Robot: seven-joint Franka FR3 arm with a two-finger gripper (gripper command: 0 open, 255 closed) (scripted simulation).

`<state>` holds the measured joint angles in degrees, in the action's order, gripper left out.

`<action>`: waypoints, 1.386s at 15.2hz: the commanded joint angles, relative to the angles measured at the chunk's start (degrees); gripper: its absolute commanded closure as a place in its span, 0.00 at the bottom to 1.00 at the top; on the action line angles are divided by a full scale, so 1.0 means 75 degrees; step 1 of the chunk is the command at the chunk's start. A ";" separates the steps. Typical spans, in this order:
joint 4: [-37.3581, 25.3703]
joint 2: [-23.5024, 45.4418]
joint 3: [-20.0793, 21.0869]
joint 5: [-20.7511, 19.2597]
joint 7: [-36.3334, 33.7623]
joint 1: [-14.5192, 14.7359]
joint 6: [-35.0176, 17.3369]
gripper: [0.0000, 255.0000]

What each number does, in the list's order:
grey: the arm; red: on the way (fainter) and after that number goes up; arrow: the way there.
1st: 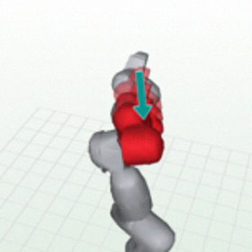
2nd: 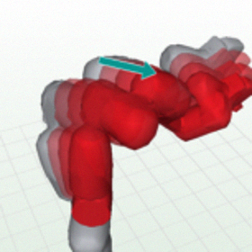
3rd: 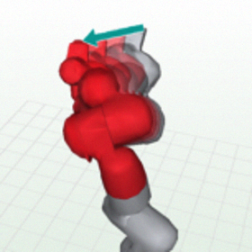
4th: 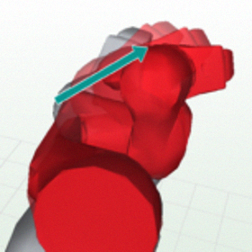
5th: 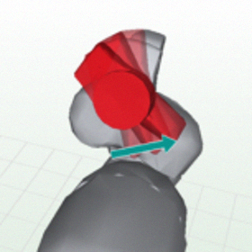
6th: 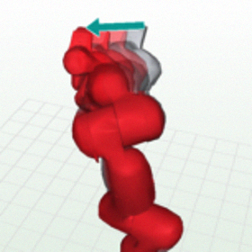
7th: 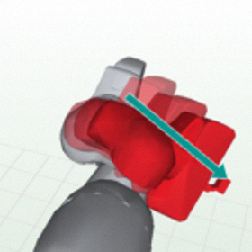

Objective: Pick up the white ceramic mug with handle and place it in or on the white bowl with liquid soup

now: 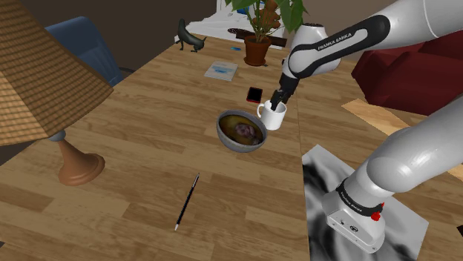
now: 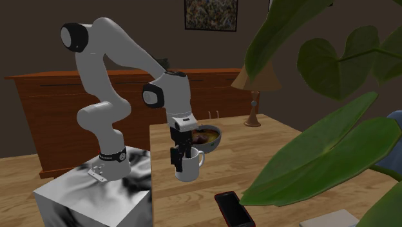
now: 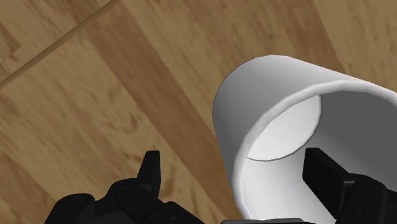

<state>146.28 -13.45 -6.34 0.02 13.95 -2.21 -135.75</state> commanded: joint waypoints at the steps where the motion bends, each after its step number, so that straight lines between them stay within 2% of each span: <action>1: 0.0078 0.0119 -0.0011 0.0016 0.0022 0.0003 -0.0201 0.00; 8: 0.0078 0.0118 -0.0011 0.0016 0.0022 0.0003 -0.0199 0.00; 9: 0.0078 0.0118 -0.0011 0.0016 0.0022 0.0003 -0.0199 1.00; 18: 0.0078 0.0119 -0.0011 0.0016 0.0022 0.0003 -0.0201 1.00; 21: -0.0057 -0.0101 0.0002 -0.0014 -0.0008 -0.0006 0.0153 1.00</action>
<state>146.07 -13.73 -6.35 -0.02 13.96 -2.24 -135.29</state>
